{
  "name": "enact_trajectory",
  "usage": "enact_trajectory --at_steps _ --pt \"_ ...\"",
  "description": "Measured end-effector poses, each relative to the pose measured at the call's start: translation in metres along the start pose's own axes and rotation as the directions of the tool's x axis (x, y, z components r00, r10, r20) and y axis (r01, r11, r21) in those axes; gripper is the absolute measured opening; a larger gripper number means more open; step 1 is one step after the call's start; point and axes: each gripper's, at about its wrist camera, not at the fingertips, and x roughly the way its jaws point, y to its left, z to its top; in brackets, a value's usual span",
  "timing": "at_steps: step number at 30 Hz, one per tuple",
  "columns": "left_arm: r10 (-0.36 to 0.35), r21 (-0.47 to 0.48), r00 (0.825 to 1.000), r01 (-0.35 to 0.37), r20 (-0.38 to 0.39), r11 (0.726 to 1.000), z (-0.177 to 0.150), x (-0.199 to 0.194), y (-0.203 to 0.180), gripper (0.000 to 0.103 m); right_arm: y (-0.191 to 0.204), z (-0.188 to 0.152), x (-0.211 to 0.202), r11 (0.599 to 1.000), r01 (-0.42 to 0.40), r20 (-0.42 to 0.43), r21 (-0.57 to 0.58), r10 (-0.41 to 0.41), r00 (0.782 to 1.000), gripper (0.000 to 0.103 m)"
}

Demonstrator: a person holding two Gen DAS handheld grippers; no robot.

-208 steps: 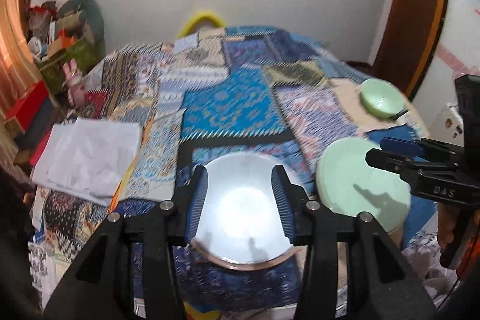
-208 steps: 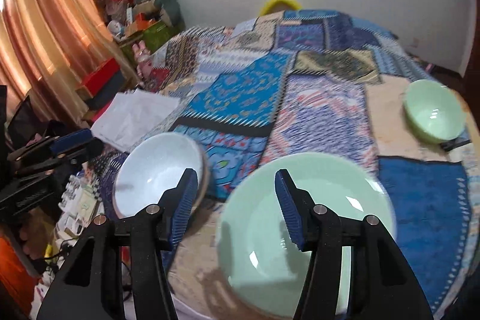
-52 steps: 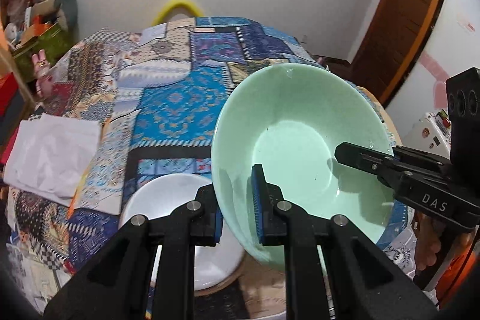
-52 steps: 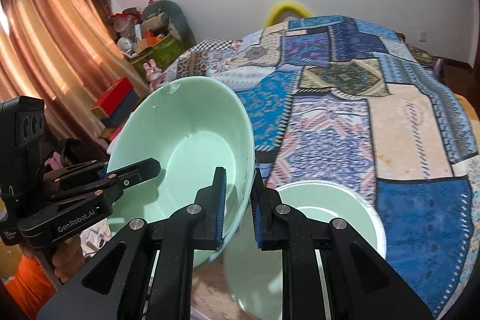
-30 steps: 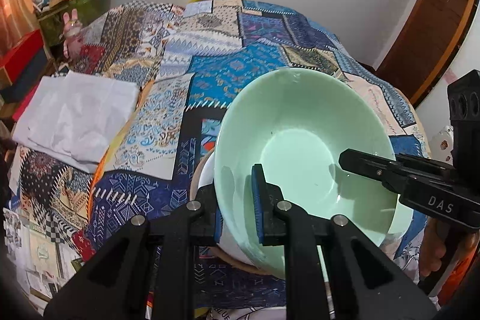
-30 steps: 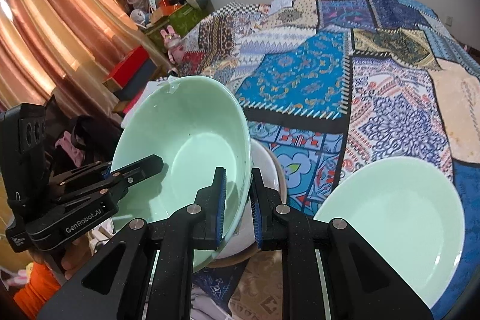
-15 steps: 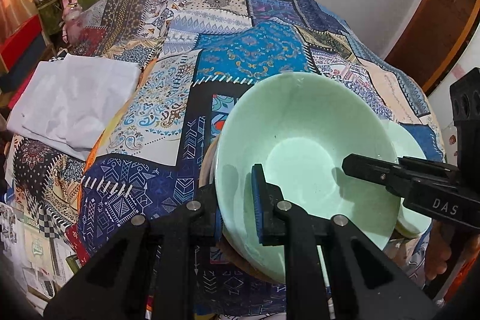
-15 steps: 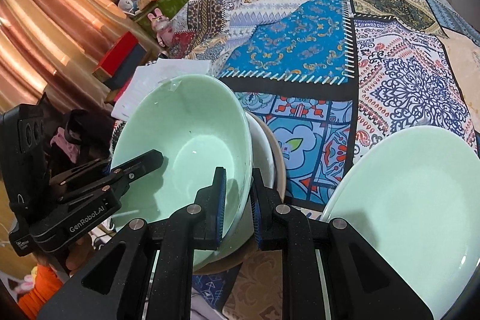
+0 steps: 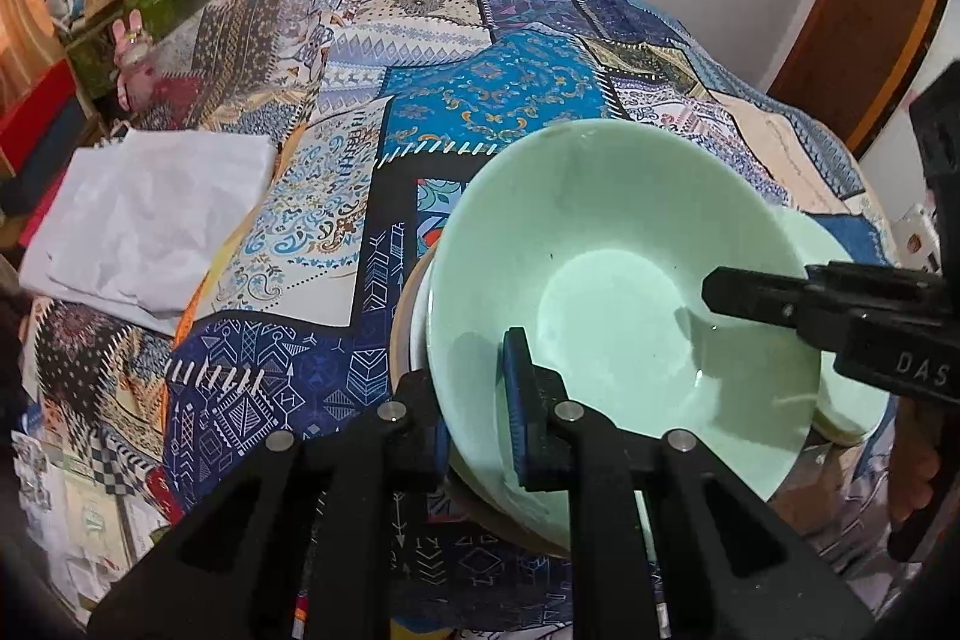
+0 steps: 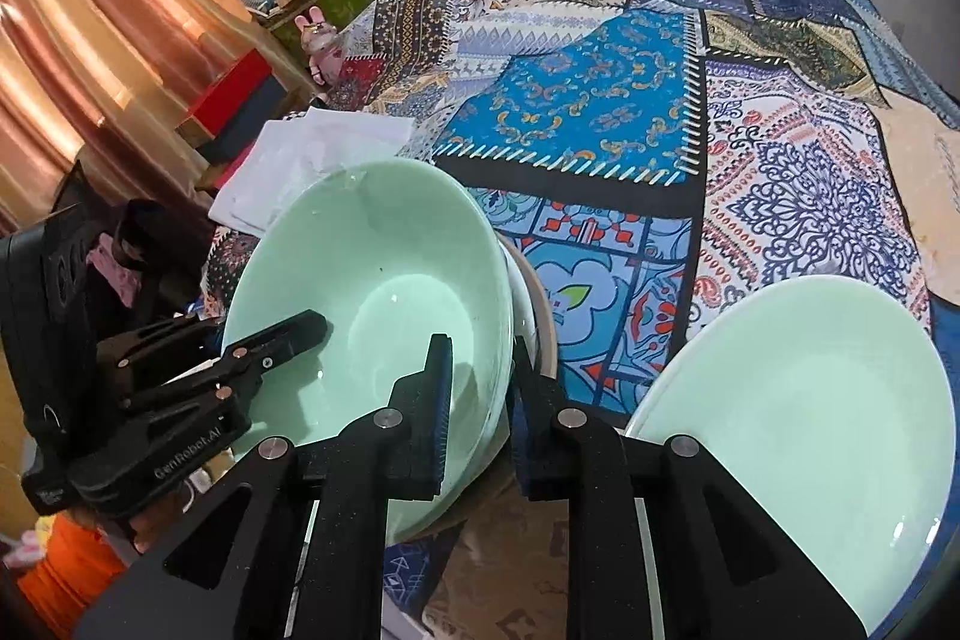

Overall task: Organize plates and bowls
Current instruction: 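Lower the mint green bowl into the white bowl with both grippers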

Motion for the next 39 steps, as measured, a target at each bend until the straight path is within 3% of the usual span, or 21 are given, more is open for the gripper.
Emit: enact_trajectory --at_steps 4,6,7,12,20,23,29,34,39 --pt "0.016 0.01 1.0 -0.016 0.004 1.0 0.0 0.002 -0.002 0.017 -0.001 0.001 -0.011 0.998 0.057 0.062 -0.009 -0.057 0.996 0.024" --pt "0.004 -0.008 1.0 -0.004 -0.003 1.0 0.002 0.001 0.0 0.017 0.0 0.001 -0.018 0.998 0.065 0.1 -0.027 -0.062 0.993 0.043" --pt "0.002 -0.011 1.0 -0.002 -0.008 1.0 0.003 0.001 0.0 0.017 0.0 0.001 -0.02 0.997 0.071 0.105 -0.035 -0.067 0.992 0.045" --pt "-0.005 -0.017 1.0 0.005 -0.014 1.0 0.004 -0.001 -0.002 0.022 -0.001 0.0 -0.022 0.994 0.1 0.106 -0.049 -0.094 0.99 0.045" --pt "-0.021 -0.019 1.0 0.02 -0.014 1.0 0.008 -0.012 -0.01 0.049 -0.001 -0.004 -0.022 0.996 0.077 0.092 -0.049 -0.072 0.993 0.045" --pt "0.011 -0.009 0.999 -0.011 0.052 1.0 0.01 -0.028 -0.013 0.063 0.0 -0.005 -0.021 0.995 0.077 0.083 -0.062 -0.072 0.994 0.045" --pt "0.036 0.018 0.993 -0.038 0.108 0.999 0.014 -0.049 -0.013 0.066 -0.001 -0.005 -0.023 0.996 0.068 0.077 -0.061 -0.063 0.995 0.045" --pt "0.058 -0.028 0.996 -0.057 0.068 0.998 0.009 -0.046 0.003 0.067 -0.002 -0.005 -0.024 0.997 0.057 0.069 -0.058 -0.053 0.996 0.046" --pt "0.032 -0.063 0.999 -0.031 0.009 0.998 -0.001 -0.033 0.013 0.067 -0.003 -0.005 -0.014 0.997 0.051 0.043 -0.055 -0.049 0.998 0.046"
